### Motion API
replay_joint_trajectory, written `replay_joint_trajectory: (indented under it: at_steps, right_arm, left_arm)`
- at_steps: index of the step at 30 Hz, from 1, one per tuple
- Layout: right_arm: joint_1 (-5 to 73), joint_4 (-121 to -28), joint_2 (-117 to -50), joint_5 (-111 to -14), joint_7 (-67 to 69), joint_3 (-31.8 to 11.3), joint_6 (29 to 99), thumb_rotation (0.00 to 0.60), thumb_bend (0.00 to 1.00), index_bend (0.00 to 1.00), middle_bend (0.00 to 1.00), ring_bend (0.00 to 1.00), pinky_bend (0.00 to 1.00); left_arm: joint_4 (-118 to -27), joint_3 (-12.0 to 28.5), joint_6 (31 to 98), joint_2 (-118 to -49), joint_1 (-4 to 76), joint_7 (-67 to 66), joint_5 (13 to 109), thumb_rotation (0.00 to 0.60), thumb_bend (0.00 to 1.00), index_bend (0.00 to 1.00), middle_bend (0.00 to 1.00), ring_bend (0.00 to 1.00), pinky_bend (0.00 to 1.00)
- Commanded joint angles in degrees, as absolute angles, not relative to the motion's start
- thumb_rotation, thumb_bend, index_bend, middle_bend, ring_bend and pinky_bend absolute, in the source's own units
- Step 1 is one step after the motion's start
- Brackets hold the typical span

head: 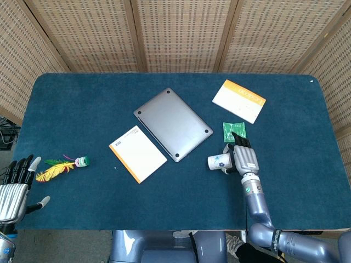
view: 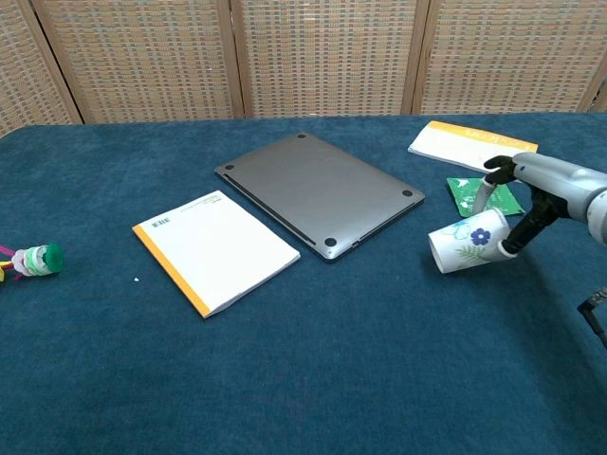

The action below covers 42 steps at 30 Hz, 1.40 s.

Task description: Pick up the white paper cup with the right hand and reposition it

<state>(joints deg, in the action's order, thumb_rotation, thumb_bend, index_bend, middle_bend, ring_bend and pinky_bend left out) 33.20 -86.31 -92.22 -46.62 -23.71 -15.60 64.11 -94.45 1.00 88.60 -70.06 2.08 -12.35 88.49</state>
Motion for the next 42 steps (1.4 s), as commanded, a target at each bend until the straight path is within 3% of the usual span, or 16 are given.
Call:
replay_joint_trajectory:
  at_steps: [1,6,14,22,42]
  right_arm:
    - [32.94,-85.83,-91.8,-46.25,-24.79,-14.89,64.88,0.6,0.27,0.4,0.0,0.0,0.0]
    - [32.2,-86.91,-90.74,-47.05,-25.64,-13.89,66.08,0.6,0.27,0.3,0.0,0.0,0.0]
    - [32.84,-89.61,-93.04,-51.12,-29.24,-12.13,69.51,0.6,0.27,0.26,0.0,0.0,0.0]
    - [34.7,-86.15,-98.84,-54.94,-36.39,-11.03,73.7,0.6,0.27,0.31,0.0,0.0,0.0]
    - [35.62,-78.46,-103.71,-54.46,-38.93,-12.11,71.94,0.6,0.27,0.4,0.0,0.0,0.0]
  left_arm:
    - [-94.45,0.95,88.59,-70.12,2.09,-12.47,88.55,0.6,0.12,0.0,0.0,0.0,0.0]
    - [-94.52,0.83,88.62,-70.25,2.09,-12.84,88.75,0.6,0.12,0.0,0.0,0.0,0.0]
    - [-94.52,0.7,88.64,-70.18,2.09,-12.58,88.96,0.6,0.12,0.0,0.0,0.0,0.0]
    - [-94.53,0.91,88.94,-69.56,1.99,-10.76,88.82,0.6,0.12,0.0,0.0,0.0,0.0]
    - [-94.47,0.51,88.58,-69.61,2.17,-10.66,89.39,0.6,0.12,0.0,0.0,0.0,0.0]
